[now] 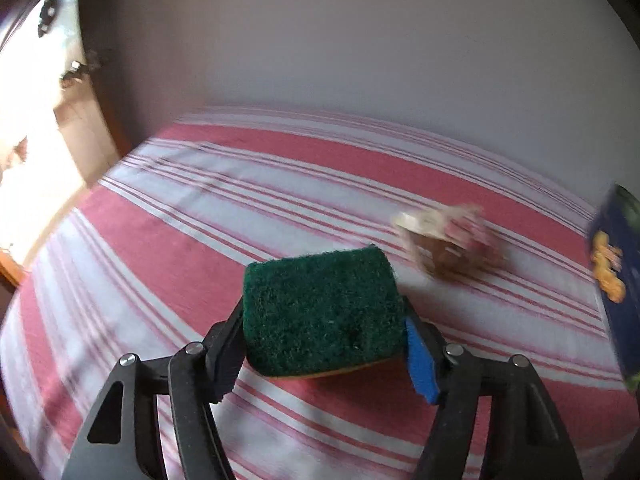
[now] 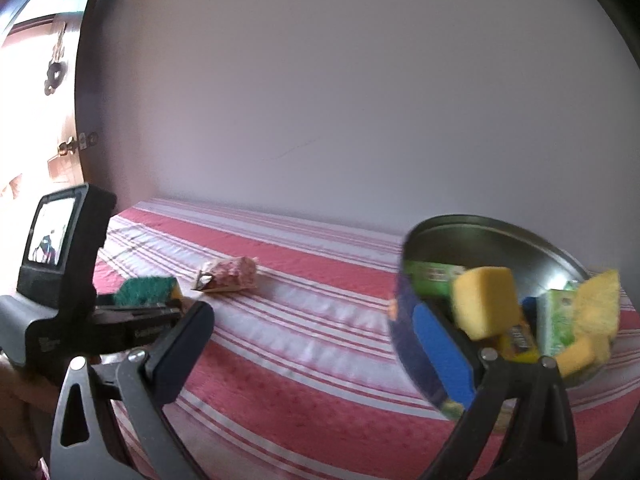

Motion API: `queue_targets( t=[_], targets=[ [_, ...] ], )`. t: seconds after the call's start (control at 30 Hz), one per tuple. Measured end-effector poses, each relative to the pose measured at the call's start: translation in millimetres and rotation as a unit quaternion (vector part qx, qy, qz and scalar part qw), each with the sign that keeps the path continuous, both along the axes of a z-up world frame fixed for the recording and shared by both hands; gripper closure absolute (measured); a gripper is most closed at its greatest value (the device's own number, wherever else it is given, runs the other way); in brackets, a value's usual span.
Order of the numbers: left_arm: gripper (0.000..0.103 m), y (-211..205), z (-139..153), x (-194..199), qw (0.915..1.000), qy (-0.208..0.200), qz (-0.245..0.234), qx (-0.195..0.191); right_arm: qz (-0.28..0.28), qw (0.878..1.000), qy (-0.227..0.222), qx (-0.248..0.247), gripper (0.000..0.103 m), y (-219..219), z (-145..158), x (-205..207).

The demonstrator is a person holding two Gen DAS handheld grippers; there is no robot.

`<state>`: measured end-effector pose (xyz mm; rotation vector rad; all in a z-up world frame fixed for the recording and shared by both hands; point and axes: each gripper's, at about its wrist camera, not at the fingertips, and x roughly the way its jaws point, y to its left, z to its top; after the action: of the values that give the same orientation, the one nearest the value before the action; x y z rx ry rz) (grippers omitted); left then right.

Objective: Organize objects
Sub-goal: 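Grasp the green scrub sponge with left tool while right tool grasps pink packet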

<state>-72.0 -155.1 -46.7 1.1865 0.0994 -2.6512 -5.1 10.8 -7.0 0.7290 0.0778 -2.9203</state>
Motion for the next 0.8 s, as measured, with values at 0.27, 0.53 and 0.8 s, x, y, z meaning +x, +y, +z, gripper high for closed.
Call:
queue_targets(
  t=[0.27, 0.53, 0.8],
  targets=[
    [0.033, -43.8, 2.2, -15.2, 0.9992, 0.004, 0.041, 0.004, 0.039, 0.997, -0.069, 0.006, 0.011, -41.9, -16.3, -50.2],
    [0.033, -51.0, 11.8, -7.3, 0.9970, 0.033, 0.061, -0.033, 0.061, 0.988, -0.144, 0.005, 0.012, -74.9, -35.0, -111.2],
    [0.033, -54.5, 11.6, -10.0, 0.9969, 0.031, 0.061, -0.039, 0.053, 0.977, -0.205, 0.008, 0.015, -88.1, -53.2, -155.0]
  ],
)
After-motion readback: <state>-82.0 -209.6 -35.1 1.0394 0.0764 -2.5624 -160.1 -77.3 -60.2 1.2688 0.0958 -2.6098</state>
